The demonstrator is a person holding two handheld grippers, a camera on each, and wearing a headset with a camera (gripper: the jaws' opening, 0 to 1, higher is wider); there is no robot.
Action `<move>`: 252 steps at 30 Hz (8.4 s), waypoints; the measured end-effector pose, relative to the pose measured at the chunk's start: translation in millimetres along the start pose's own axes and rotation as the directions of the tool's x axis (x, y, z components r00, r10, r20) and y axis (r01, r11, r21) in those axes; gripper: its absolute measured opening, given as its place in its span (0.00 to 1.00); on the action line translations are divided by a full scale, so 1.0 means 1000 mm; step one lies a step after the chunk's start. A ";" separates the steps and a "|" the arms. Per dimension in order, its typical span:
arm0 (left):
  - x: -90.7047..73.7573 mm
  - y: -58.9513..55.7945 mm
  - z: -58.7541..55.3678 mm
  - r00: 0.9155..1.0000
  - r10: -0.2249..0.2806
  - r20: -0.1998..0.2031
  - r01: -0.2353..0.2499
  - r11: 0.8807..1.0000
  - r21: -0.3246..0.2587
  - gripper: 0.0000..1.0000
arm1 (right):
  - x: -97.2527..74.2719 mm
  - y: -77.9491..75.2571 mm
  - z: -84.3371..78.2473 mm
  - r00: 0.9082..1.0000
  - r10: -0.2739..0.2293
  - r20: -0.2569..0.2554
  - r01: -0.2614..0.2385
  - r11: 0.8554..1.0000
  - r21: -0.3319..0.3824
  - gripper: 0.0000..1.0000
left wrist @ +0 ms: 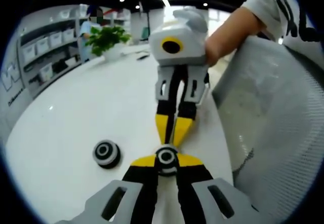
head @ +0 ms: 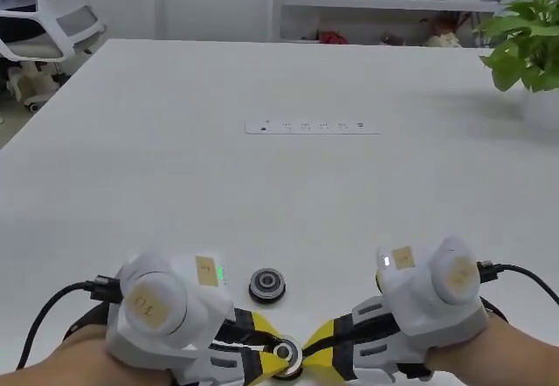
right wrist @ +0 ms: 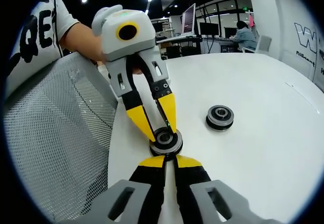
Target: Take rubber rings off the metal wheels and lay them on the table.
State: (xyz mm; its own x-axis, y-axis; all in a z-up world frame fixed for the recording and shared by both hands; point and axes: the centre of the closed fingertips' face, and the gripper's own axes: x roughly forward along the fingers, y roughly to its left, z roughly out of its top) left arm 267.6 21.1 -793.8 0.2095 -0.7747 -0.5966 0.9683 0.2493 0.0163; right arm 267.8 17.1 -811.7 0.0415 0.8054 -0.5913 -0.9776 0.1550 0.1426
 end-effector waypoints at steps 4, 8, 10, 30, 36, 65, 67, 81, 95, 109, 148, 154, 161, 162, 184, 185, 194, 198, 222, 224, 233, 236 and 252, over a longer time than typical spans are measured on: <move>0.000 0.000 0.000 1.000 0.001 -0.001 -0.001 1.000 0.004 0.13 | 0.000 -0.001 0.000 1.000 -0.014 -0.013 0.014 1.000 -0.008 0.02; 0.000 0.000 0.000 1.000 0.003 -0.003 -0.003 1.000 0.007 0.13 | 0.000 -0.001 0.000 0.999 -0.025 -0.033 0.024 0.999 -0.032 0.01; 0.000 0.000 0.000 1.000 0.003 -0.004 -0.003 1.000 0.007 0.13 | 0.000 -0.002 0.000 0.998 -0.040 -0.057 0.034 0.995 -0.095 0.00; 0.000 -0.001 0.000 1.000 0.007 -0.008 -0.007 1.000 0.009 0.13 | -0.007 -0.009 0.003 0.999 -0.041 -0.019 0.043 0.988 0.149 0.00; 0.000 -0.001 0.000 1.000 0.008 -0.010 -0.008 1.000 0.005 0.13 | -0.009 -0.012 0.009 0.998 -0.036 0.053 0.019 0.958 0.287 0.00; 0.001 -0.001 -0.001 0.999 0.014 -0.037 -0.015 1.000 -0.018 0.12 | -0.009 -0.003 0.016 0.994 -0.009 0.107 -0.027 0.942 0.333 0.00; 0.000 -0.002 -0.001 0.999 0.014 -0.038 -0.015 1.000 -0.019 0.12 | -0.009 -0.002 0.017 0.994 -0.008 0.108 -0.029 0.943 0.331 0.00; 0.000 -0.002 -0.002 0.999 0.013 -0.049 -0.014 1.000 -0.013 0.12 | -0.008 0.002 0.019 0.993 0.010 0.116 -0.048 0.942 0.331 0.00; 0.000 -0.003 -0.002 0.999 0.008 -0.051 -0.009 1.000 -0.007 0.12 | -0.007 0.005 0.022 0.991 0.025 0.130 -0.067 0.941 0.332 0.00; 0.000 -0.003 -0.001 0.999 0.010 -0.049 -0.010 1.000 0.002 0.13 | -0.008 0.004 0.028 0.986 0.027 0.163 -0.082 0.938 0.336 0.00; -0.024 -0.010 0.012 1.000 0.001 0.011 -0.001 1.000 0.009 0.31 | -0.012 0.001 0.030 0.983 0.011 0.181 -0.074 0.937 0.342 0.00; -0.032 -0.009 0.013 1.000 0.013 0.029 -0.013 1.000 -0.007 0.33 | -0.013 0.001 0.032 0.982 0.012 0.188 -0.077 0.936 0.343 0.00; -0.040 -0.009 0.015 0.999 0.026 0.042 -0.025 1.000 -0.014 0.36 | -0.013 0.003 0.034 0.982 0.017 0.190 -0.082 0.937 0.341 0.00; -0.041 -0.009 0.015 0.999 0.030 0.044 -0.029 0.999 -0.015 0.36 | -0.014 0.003 0.034 0.981 0.017 0.191 -0.082 0.936 0.341 0.00; -0.070 0.000 0.011 0.993 0.093 0.076 -0.089 0.995 -0.053 0.49 | -0.021 -0.001 0.043 0.981 -0.001 0.196 -0.068 0.938 0.341 0.00; -0.072 0.001 0.010 0.992 0.098 0.077 -0.094 0.994 -0.054 0.49 | -0.021 -0.001 0.043 0.981 -0.001 0.195 -0.067 0.938 0.340 0.00; -0.080 0.006 0.004 0.990 0.120 0.073 -0.115 0.991 -0.069 0.55 | -0.021 -0.003 0.048 0.980 -0.003 0.197 -0.065 0.938 0.339 0.00; -0.084 0.007 0.002 0.988 0.131 0.076 -0.125 0.989 -0.074 0.56 | -0.022 -0.004 0.052 0.980 -0.006 0.200 -0.064 0.939 0.339 0.00; -0.101 0.015 -0.006 0.981 0.180 0.067 -0.173 0.980 -0.099 0.60 | -0.012 -0.014 0.076 0.980 -0.007 0.197 -0.055 0.950 0.308 0.00; -0.103 0.016 -0.007 0.981 0.184 0.066 -0.177 0.979 -0.103 0.60 | -0.008 -0.014 0.077 0.981 -0.002 0.193 -0.058 0.950 0.307 0.00; -0.109 0.018 -0.012 0.978 0.198 0.061 -0.191 0.975 -0.112 0.61 | 0.009 -0.012 0.080 0.985 0.022 0.172 -0.073 0.953 0.296 0.00; -0.110 0.018 -0.013 0.977 0.203 0.057 -0.196 0.974 -0.109 0.61 | 0.014 -0.011 0.081 0.985 0.028 0.170 -0.078 0.952 0.295 0.00; -0.119 0.019 -0.020 0.975 0.218 0.044 -0.212 0.970 -0.117 0.62 | 0.035 -0.009 0.075 0.992 0.030 0.122 -0.065 0.954 0.293 0.00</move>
State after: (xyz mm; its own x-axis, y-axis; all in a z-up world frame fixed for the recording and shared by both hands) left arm 258.5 129.5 -739.0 0.4216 -0.7265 -0.5426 0.8791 0.4742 0.0480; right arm 293.2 87.1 -773.9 0.0371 0.8733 -0.4858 -0.8747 0.2635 0.4068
